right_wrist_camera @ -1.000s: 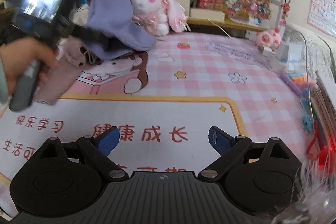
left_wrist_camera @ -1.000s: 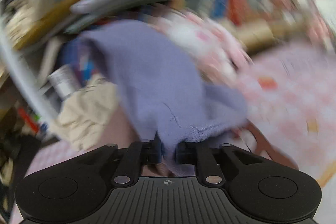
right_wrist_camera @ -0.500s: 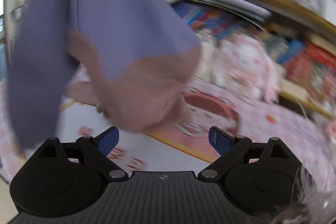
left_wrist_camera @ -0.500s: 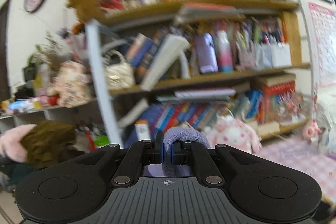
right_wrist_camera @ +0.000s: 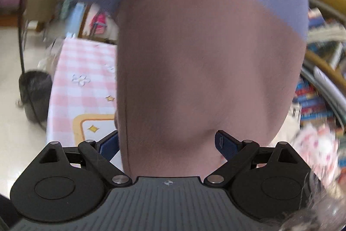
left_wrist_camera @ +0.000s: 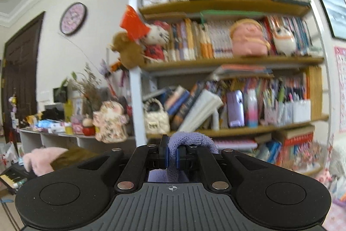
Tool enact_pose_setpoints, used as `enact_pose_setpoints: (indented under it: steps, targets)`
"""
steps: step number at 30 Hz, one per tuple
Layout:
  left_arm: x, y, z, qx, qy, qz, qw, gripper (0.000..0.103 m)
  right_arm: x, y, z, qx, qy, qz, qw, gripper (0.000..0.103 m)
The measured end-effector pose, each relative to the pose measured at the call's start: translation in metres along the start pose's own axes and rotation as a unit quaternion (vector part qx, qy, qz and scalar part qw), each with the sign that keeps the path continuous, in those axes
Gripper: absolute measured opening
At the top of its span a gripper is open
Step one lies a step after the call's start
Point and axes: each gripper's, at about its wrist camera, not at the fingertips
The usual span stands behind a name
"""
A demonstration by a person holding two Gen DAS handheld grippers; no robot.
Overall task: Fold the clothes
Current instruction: 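Lift the sweater with both grippers and shake it out, lowering it flat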
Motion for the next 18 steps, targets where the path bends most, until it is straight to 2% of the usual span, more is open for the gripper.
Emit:
enact_pose_setpoints:
  steps: [1, 2, 3, 4, 7, 10, 12, 15, 18]
  targets:
    - [-0.007, 0.002, 0.004, 0.006, 0.01, 0.005, 0.9999, 0.006, -0.001, 0.0, 0.0, 0.006, -0.003, 0.009, 1.0, 0.066]
    - [-0.013, 0.004, 0.008, 0.012, 0.022, 0.01, 0.9996, 0.006, 0.0, 0.001, 0.001, 0.012, -0.006, 0.015, 1.0, 0.055]
    - [-0.019, 0.006, 0.011, 0.018, 0.033, 0.015, 0.9992, 0.006, 0.008, 0.004, 0.004, 0.019, -0.012, 0.008, 1.0, 0.027]
    - [-0.026, 0.008, 0.017, 0.023, 0.048, 0.015, 0.9985, 0.006, 0.017, 0.008, 0.01, 0.026, -0.017, -0.003, 1.0, 0.018]
    - [-0.051, 0.017, 0.042, 0.052, 0.091, 0.016, 0.9944, 0.006, 0.076, 0.019, 0.045, 0.057, -0.032, -0.094, 0.993, 0.011]
    - [-0.075, 0.016, 0.062, 0.08, 0.102, 0.043, 0.9906, 0.006, 0.152, 0.033, 0.093, 0.101, -0.065, -0.166, 0.979, 0.009]
    - [-0.092, 0.015, 0.075, 0.098, 0.108, 0.062, 0.9873, 0.006, 0.197, 0.046, 0.126, 0.132, -0.095, -0.189, 0.968, 0.007]
    - [-0.112, 0.007, 0.077, 0.116, 0.078, 0.107, 0.9845, 0.006, 0.241, 0.069, 0.172, 0.178, -0.135, -0.202, 0.953, 0.007]
    - [-0.123, -0.009, 0.054, 0.099, 0.035, 0.136, 0.9851, 0.006, 0.252, 0.091, 0.205, 0.208, -0.223, -0.156, 0.94, 0.007]
Point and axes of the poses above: each gripper's, at about its wrist camera, not at the fingertips, and z roughly against the way its jaws point, x to its right, y to its top, and after that the axes turned 8 degrees about -y, right-handed
